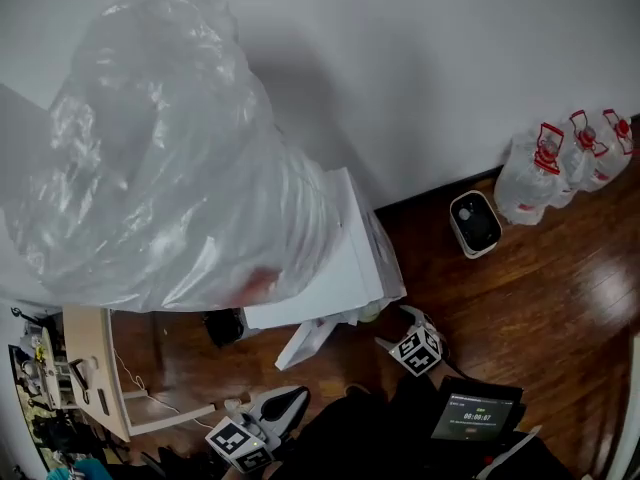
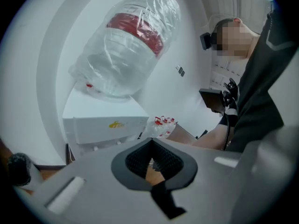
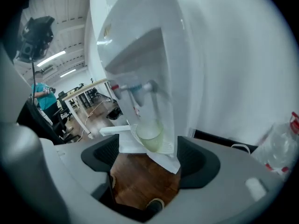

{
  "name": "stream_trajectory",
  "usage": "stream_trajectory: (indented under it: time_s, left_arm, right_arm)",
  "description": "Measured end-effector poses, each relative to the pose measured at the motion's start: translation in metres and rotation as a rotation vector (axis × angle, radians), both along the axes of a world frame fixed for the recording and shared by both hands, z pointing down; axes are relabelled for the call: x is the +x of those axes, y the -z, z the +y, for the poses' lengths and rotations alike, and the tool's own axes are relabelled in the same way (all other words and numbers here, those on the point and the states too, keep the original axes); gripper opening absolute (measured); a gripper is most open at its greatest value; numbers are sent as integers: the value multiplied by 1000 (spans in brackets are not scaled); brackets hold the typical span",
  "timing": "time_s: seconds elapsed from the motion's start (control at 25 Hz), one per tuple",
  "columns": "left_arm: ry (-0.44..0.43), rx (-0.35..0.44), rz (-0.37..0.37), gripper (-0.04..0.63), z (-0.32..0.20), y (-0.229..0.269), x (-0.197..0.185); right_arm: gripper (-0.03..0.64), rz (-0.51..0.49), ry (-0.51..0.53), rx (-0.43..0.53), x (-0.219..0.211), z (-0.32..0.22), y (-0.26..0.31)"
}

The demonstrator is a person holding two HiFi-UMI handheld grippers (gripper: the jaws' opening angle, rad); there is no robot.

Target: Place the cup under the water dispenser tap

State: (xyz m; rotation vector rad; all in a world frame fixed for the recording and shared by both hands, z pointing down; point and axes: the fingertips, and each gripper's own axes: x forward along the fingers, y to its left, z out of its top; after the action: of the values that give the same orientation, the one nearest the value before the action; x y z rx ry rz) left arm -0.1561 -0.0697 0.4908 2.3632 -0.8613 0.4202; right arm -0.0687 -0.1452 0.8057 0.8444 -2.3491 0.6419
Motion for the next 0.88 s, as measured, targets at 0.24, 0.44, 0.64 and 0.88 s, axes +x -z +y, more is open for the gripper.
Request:
stream_trajectory:
  time_s: [0.24, 0.44, 0.64, 0.88]
  left_arm:
    - [71, 118, 101, 0, 2, 40, 8]
    - [52, 208, 75, 0, 23, 67, -4]
    - [89, 312, 68, 0, 36, 102, -42]
    - [104, 371, 107, 0, 34, 119, -60]
  right_arm:
    - [186, -49, 119, 14, 25, 15, 113]
    - [123, -84, 98, 60, 25, 18, 199]
    - [18, -193, -7, 124, 18, 28, 284]
    - [0, -244, -99, 165, 15, 23, 348]
